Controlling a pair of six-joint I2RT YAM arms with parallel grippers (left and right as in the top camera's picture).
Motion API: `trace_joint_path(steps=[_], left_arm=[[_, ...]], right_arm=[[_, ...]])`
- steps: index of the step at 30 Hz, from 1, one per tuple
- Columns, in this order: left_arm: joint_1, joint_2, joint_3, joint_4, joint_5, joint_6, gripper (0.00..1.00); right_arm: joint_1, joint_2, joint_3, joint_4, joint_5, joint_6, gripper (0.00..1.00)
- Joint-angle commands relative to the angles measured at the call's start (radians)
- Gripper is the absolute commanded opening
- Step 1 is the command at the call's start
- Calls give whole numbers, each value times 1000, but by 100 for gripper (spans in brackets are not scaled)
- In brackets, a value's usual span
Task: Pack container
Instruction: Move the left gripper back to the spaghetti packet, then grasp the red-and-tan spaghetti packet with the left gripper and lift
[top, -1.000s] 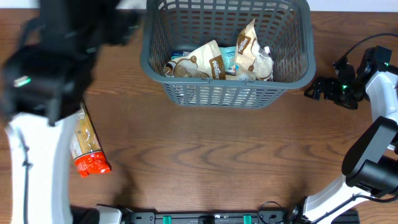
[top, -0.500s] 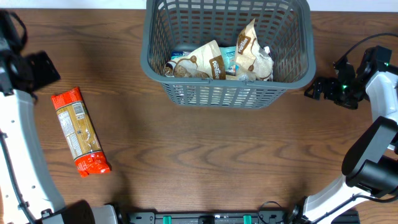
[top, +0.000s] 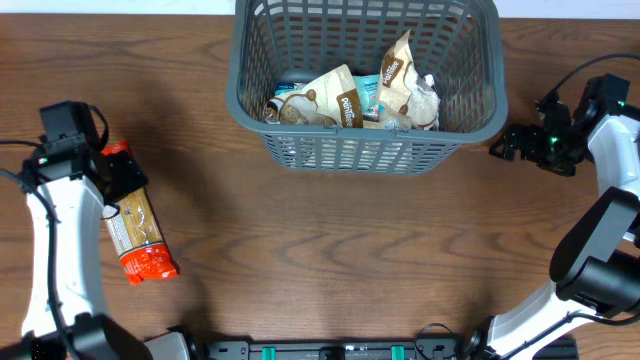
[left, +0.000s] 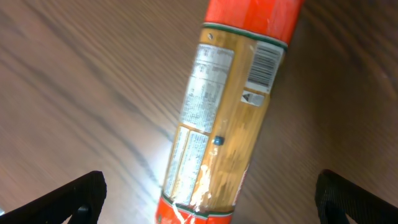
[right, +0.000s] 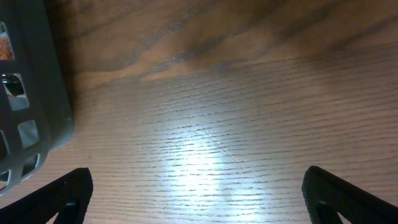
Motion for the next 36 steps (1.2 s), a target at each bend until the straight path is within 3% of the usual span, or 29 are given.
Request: trace_joint_path(steps=[1, 15, 27, 36], left_arm=[[22, 45, 0, 28, 61, 29, 99], [63, 206, 0, 101, 148, 249, 99], [64, 357, 0, 129, 148, 281, 99], [73, 374, 0, 182, 147, 285, 99]], right_arm=[[9, -5, -3, 0, -1, -11, 99], [9, -5, -3, 0, -1, -11, 99], [10, -5, -3, -11, -1, -11, 99], [10, -5, -3, -18, 0, -11, 99]])
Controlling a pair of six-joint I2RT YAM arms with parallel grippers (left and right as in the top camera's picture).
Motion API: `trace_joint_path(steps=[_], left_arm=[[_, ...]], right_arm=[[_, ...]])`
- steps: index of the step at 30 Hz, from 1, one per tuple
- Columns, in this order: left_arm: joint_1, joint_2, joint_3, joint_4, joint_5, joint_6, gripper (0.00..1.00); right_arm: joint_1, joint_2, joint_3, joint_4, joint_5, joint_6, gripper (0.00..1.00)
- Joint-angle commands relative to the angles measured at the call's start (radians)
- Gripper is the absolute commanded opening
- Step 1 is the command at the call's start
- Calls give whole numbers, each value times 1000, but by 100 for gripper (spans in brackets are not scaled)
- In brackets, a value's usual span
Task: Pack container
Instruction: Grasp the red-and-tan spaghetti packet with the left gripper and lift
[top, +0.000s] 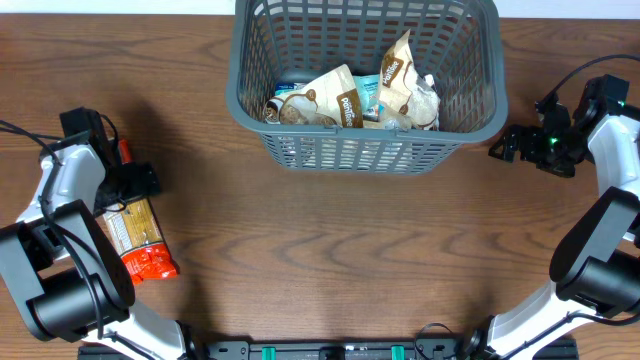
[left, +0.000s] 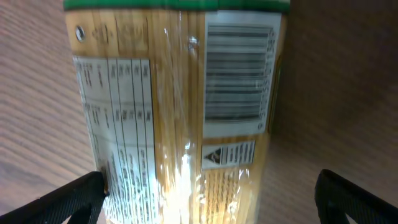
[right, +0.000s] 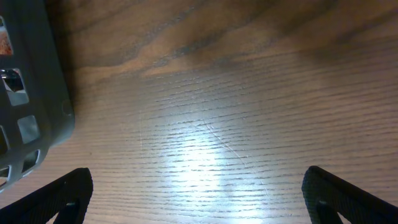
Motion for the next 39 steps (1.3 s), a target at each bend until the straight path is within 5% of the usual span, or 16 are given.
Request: trace_joint_path(steps=[1, 29, 34, 39], left_arm=[[18, 11, -1, 16, 0, 16, 99], [53, 92, -2, 32, 30, 17, 98], [53, 92, -2, 34, 31, 16, 68], [53, 92, -2, 26, 32, 15, 48]], right_arm=[[10, -5, -3, -4, 0, -11, 99], [9, -5, -3, -13, 0, -11, 99], [10, -5, -3, -12, 0, -11, 99], [10, -5, -3, -16, -1, -11, 99]])
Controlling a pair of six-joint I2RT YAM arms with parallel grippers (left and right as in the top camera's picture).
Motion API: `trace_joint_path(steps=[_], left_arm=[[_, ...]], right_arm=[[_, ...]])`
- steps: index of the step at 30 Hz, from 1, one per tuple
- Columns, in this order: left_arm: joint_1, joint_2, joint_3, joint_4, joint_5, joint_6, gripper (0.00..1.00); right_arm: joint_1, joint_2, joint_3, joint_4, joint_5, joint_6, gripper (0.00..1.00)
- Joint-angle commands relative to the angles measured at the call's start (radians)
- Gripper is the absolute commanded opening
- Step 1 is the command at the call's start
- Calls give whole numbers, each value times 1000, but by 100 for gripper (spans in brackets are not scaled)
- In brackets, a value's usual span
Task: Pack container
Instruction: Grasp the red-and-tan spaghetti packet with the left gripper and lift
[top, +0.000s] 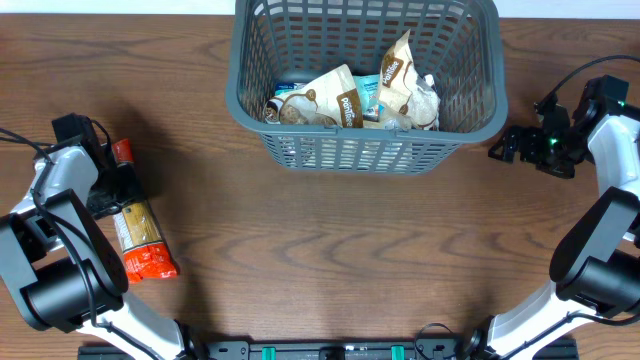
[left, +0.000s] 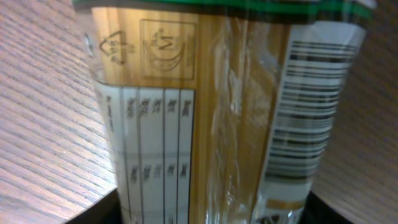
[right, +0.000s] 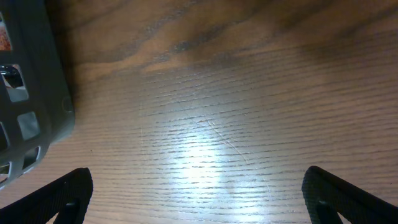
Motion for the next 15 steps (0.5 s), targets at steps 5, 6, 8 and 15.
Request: trace_joint_path(steps=[5, 6, 8, 15], left_arm=[[2, 29, -2, -31, 25, -48, 33], [2, 29, 1, -39, 37, -63, 32], [2, 23, 8, -55, 87, -63, 21], [-22, -101, 40, -71, 201, -61, 13]], right_arm=[[10, -5, -3, -4, -1, -11, 99], [10, -5, -3, -5, -1, -11, 99], [10, -5, -3, -5, -1, -11, 99], [10, -5, -3, -5, -1, -11, 99]])
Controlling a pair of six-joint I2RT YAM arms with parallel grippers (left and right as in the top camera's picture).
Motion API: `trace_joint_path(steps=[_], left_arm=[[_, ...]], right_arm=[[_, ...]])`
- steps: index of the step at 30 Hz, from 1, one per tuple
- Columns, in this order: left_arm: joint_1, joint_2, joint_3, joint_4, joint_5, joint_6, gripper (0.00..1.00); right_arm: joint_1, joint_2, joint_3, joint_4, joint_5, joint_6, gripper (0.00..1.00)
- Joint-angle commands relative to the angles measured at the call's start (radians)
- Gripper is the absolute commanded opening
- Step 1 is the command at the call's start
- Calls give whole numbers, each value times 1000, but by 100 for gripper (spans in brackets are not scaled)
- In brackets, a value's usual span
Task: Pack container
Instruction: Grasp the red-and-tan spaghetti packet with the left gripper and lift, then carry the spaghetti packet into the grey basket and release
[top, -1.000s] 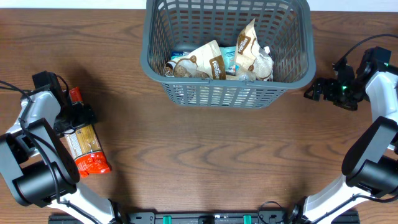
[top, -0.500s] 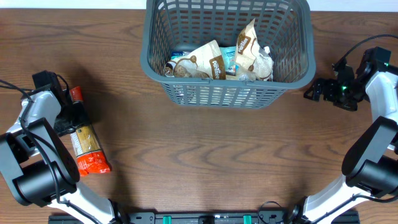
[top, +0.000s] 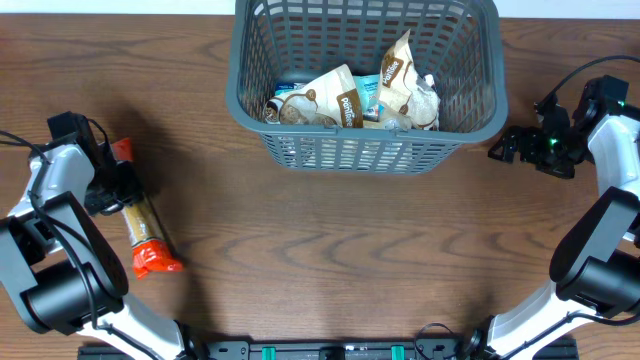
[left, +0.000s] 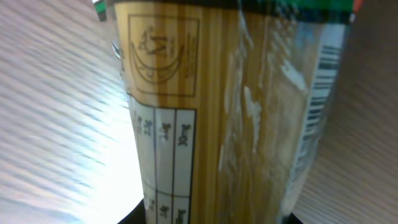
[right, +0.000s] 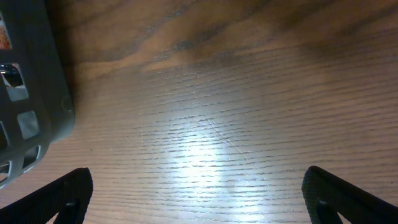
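Observation:
A long pack of spaghetti (top: 146, 228) with red ends lies at the table's left edge and fills the left wrist view (left: 217, 112). My left gripper (top: 112, 188) is shut on its upper half, a jaw pressed against each side of the pack (left: 211, 218). The grey slotted basket (top: 365, 150) stands at the back middle and holds several snack bags (top: 350, 100). My right gripper (top: 503, 146) hangs open over bare wood just right of the basket, nothing between its fingers (right: 199, 199).
The basket's rounded corner (right: 31, 74) shows at the left of the right wrist view. Brown wooden tabletop (top: 330, 260) spreads between the pack and the basket. Cables trail from both arms at the table's sides.
The left jaws have come in against the sides of the spaghetti pack. The pack has turned a little, its lower red end now further right. The right arm has not moved.
My left gripper was open well above the spaghetti pack. Then it was lower, with the pack filling more of its view. Then its jaws stood on either side of the pack, and now they are shut on it. The right gripper stayed open beside the basket.

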Motion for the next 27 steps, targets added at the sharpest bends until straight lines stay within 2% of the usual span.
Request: trace_joint_path(steps=[1, 2, 4, 10, 14, 21, 24, 27], left_arm=[[-31, -108, 27, -18, 94, -19, 13], [-43, -142, 47, -30, 98, -10, 13], [-73, -208, 103, -64, 101, 19, 6], [-181, -330, 375, -177, 73, 60, 6], [-259, -332, 610, -232, 35, 60, 6], [-407, -282, 905, -189, 35, 99, 6], [-497, -241, 985, -124, 35, 175, 6], [-596, -192, 1044, -62, 35, 334, 6]], right_arm=[[10, -5, -3, -2, -1, -11, 99], [10, -5, -3, -2, -1, -11, 99], [10, -5, -3, 0, -1, -11, 99], [10, -5, -3, 3, -1, -11, 99], [10, -5, -3, 3, -1, -11, 99], [10, -5, -3, 5, -1, -11, 99], [10, -5, -3, 6, -1, -11, 99], [10, -5, -3, 6, -1, -11, 99]])
